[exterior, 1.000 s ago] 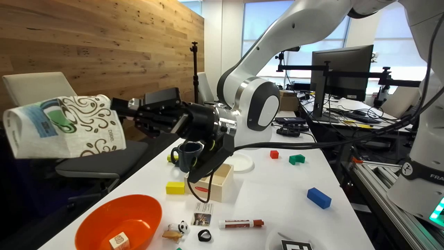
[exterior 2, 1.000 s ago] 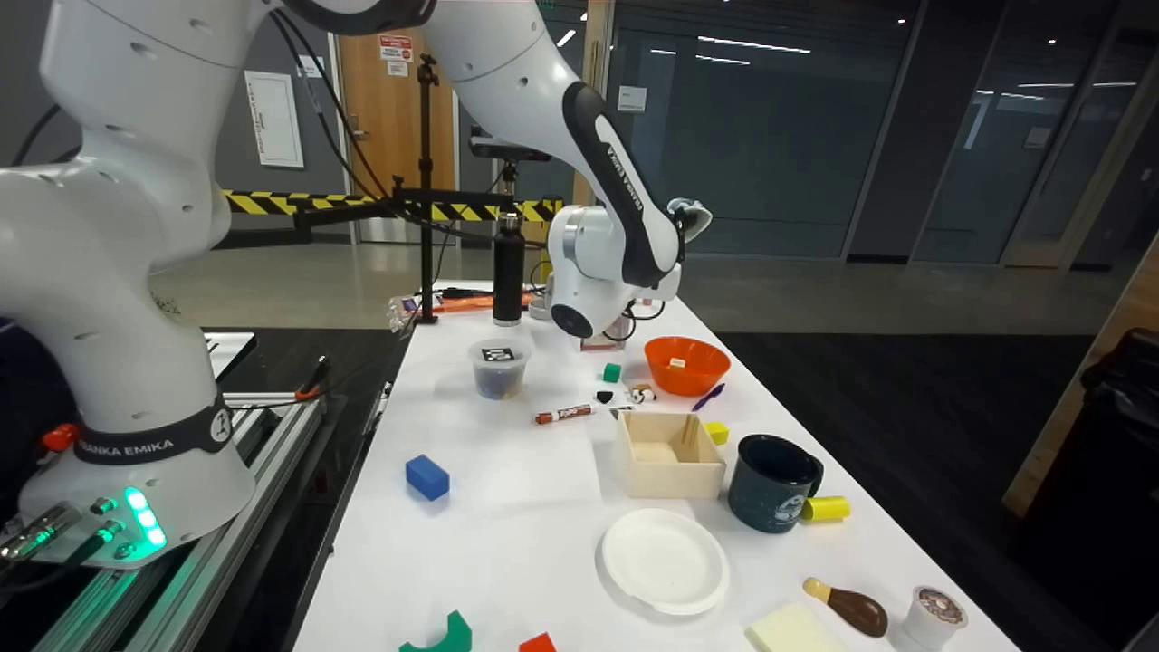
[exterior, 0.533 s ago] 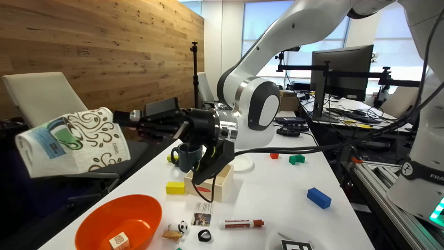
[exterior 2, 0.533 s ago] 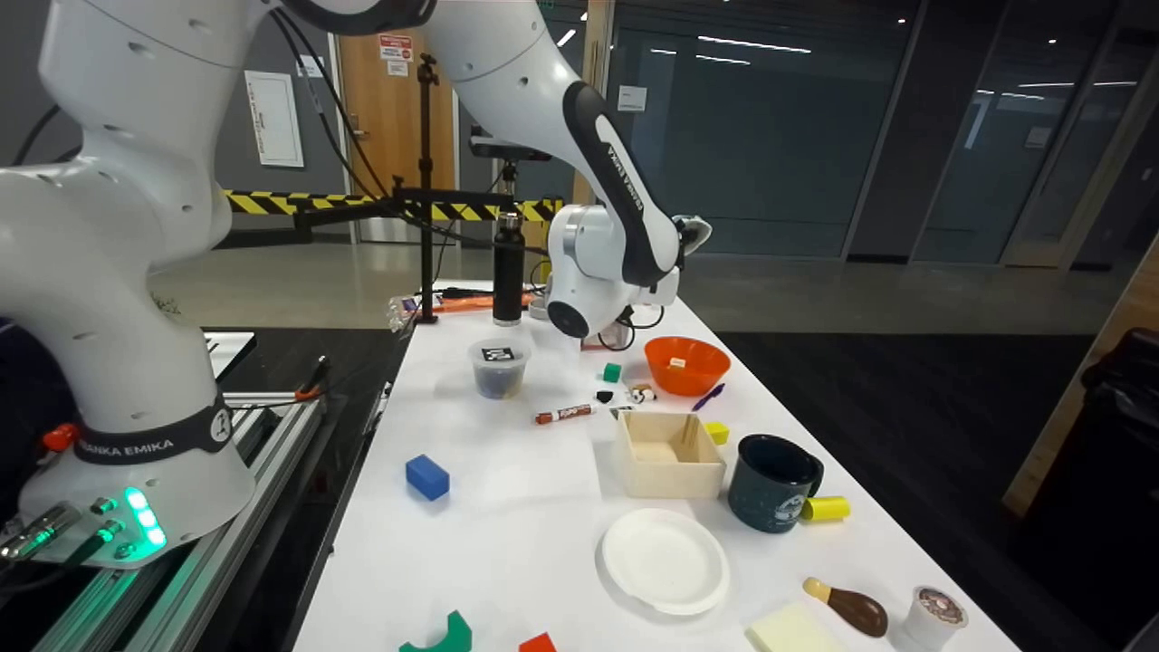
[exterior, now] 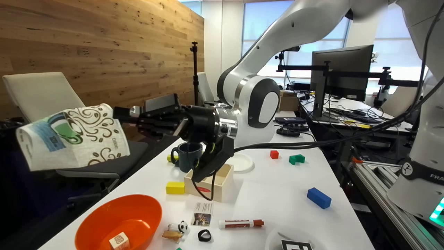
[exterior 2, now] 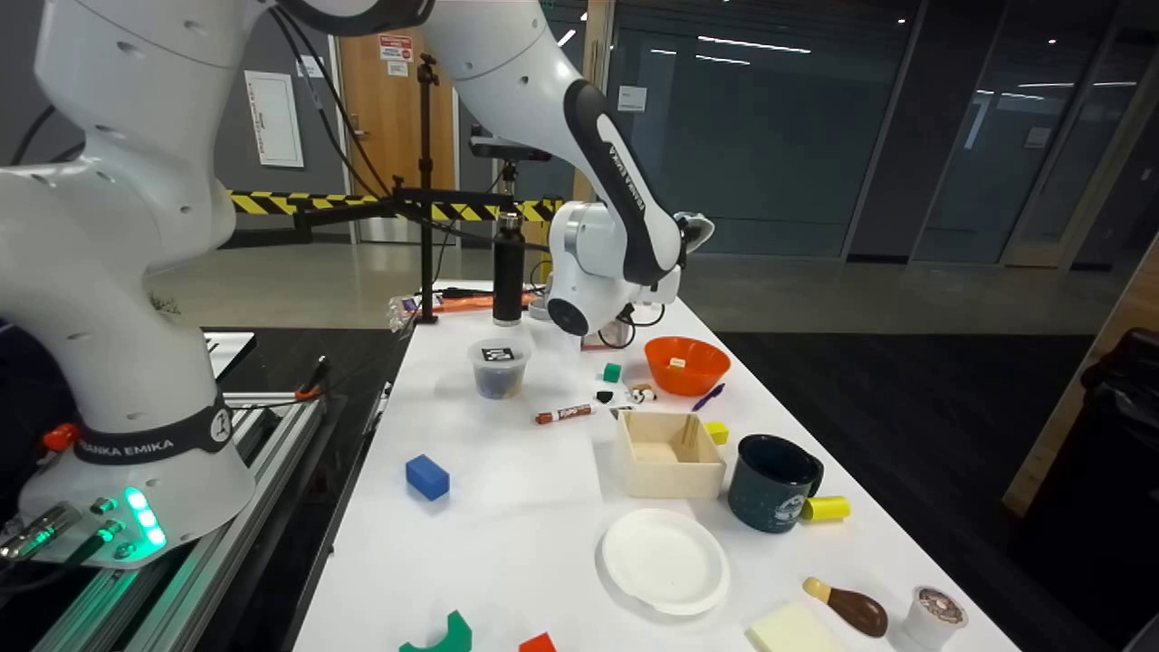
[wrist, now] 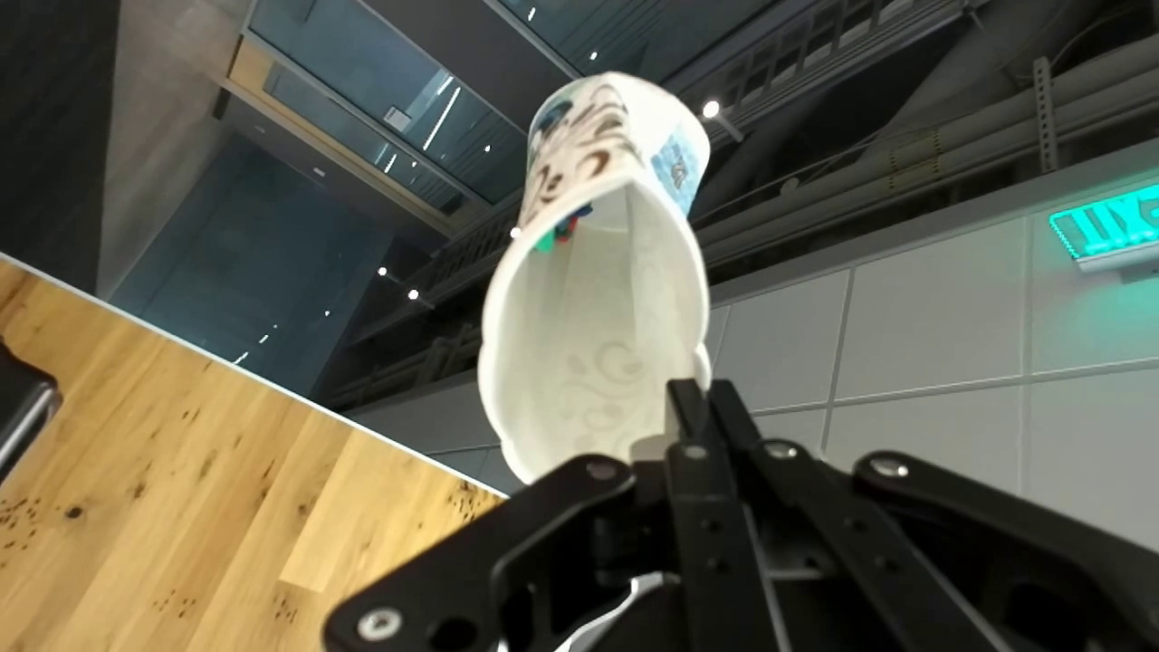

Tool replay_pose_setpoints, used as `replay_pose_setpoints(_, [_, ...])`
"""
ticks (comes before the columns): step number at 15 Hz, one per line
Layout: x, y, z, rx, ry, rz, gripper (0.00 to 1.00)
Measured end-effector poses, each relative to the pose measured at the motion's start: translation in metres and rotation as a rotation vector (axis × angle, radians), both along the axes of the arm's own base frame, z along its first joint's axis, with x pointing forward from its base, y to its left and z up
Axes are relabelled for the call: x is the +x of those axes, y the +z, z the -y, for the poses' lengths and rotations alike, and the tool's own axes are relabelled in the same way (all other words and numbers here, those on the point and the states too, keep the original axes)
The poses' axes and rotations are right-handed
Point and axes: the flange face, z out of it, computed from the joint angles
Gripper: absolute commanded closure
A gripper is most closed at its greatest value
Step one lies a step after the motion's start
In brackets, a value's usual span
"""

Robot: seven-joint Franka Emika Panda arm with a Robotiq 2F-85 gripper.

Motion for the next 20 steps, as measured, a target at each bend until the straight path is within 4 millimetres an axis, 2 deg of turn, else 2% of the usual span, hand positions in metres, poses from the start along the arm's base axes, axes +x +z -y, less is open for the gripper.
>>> replay_pose_setpoints(15, [-0.003,0.005,-0.011,0.023,0.018,0.006,0.99])
replay_pose_setpoints(20, [0.0,0.009,-0.007,0.055,0.007,0.005,0.99])
